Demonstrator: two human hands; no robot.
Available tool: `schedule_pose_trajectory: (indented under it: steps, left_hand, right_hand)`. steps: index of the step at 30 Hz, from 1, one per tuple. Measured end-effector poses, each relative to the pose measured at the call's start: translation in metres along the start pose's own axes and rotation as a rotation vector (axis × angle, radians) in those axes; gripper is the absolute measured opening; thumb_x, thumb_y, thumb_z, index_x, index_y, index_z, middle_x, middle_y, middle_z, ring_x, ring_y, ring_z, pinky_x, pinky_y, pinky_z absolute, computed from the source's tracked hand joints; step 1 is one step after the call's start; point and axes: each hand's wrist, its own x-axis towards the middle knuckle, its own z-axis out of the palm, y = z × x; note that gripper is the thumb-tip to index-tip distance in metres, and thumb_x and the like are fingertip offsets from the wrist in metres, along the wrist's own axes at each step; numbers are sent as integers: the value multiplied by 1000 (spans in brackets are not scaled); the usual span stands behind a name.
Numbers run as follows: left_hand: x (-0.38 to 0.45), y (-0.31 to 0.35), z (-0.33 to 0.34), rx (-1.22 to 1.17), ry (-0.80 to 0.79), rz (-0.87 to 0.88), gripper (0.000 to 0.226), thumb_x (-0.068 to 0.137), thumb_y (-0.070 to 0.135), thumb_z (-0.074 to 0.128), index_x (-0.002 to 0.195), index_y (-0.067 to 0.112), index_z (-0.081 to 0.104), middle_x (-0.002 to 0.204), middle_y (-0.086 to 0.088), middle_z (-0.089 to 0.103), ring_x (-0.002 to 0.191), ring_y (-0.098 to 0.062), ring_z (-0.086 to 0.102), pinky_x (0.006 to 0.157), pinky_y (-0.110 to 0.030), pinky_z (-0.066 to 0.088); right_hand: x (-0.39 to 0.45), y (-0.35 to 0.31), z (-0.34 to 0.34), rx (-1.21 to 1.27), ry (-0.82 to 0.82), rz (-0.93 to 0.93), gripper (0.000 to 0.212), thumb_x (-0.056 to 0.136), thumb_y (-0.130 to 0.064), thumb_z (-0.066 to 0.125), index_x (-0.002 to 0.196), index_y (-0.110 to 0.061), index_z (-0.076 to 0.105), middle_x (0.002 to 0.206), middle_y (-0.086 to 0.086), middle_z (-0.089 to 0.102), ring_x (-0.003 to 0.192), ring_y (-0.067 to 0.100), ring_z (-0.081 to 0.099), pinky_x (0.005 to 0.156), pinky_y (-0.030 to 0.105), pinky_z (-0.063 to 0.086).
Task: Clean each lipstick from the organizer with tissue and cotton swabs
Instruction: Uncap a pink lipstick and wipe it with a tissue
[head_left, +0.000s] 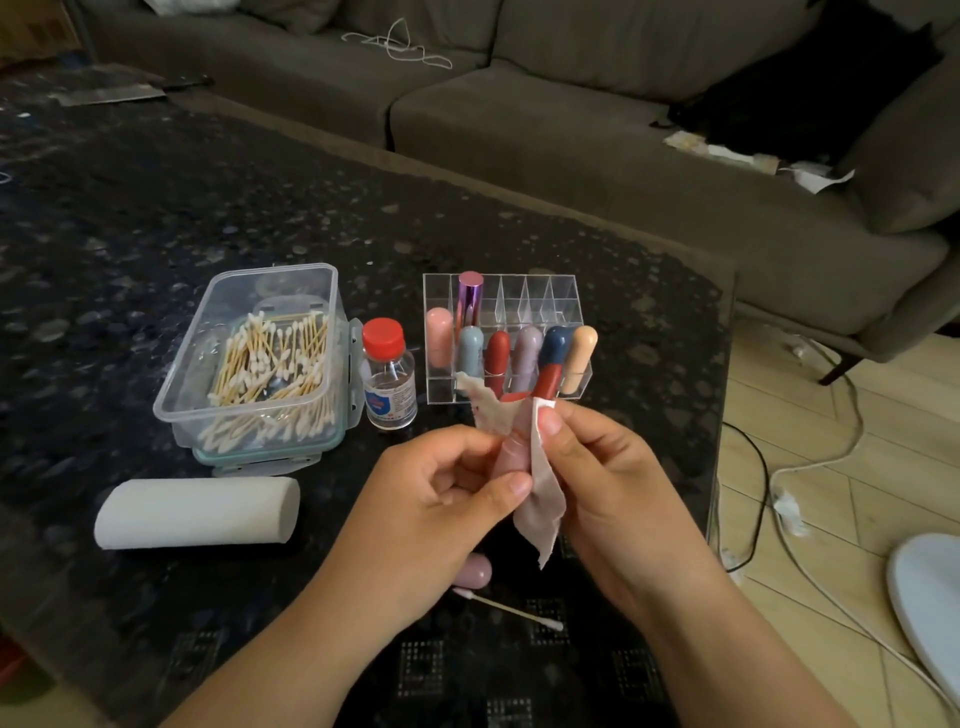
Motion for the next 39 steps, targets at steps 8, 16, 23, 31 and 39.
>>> schedule_pose_trajectory:
  steps: [8, 16, 23, 31, 39]
  left_hand:
    - [-3, -9, 6, 126, 170, 148, 15, 76, 24, 72, 81, 37, 67, 80, 5, 63, 67, -20, 64, 46, -45, 56]
    - [-2, -4, 3, 32, -3, -66, 23, 90, 38, 48, 83, 28, 67, 75, 4, 70, 71, -9, 66, 70, -54, 57]
    - [-2, -4, 3, -55, 135, 10, 14, 73, 22, 76, 75, 29, 64, 80, -2, 64, 75, -17, 63, 50, -60, 53]
    - [-3, -6, 3, -61, 7, -50, 34, 69, 64, 57, 82, 34, 65, 75, 4, 67, 67, -10, 64, 65, -47, 59]
    - [-3, 0, 3, -124, 94, -8, 19, 63, 43, 70, 74, 27, 67, 71, 4, 67, 72, -8, 65, 56, -63, 53]
  right_hand:
    - [-1, 3, 8, -30, 31, -113, 31, 91, -30, 55, 94, -3, 70, 90, 22, 69, 87, 31, 67, 82, 36, 56]
    - [-1, -4, 12, 186, -34, -19, 34, 97, -27, 47, 89, -2, 67, 64, 25, 54, 49, 26, 46, 51, 34, 46]
    - [0, 3, 6, 38, 9, -62, 32, 88, -34, 53, 93, -8, 71, 97, 18, 71, 96, 29, 67, 90, 39, 54]
    - [-2, -3, 10, 77, -3, -57, 38, 92, -32, 53, 90, 5, 62, 72, 27, 61, 62, 34, 56, 60, 37, 54]
    - [0, 5, 5, -9, 10, -105, 32, 91, -34, 56, 95, -5, 68, 98, 21, 69, 95, 38, 64, 92, 45, 51]
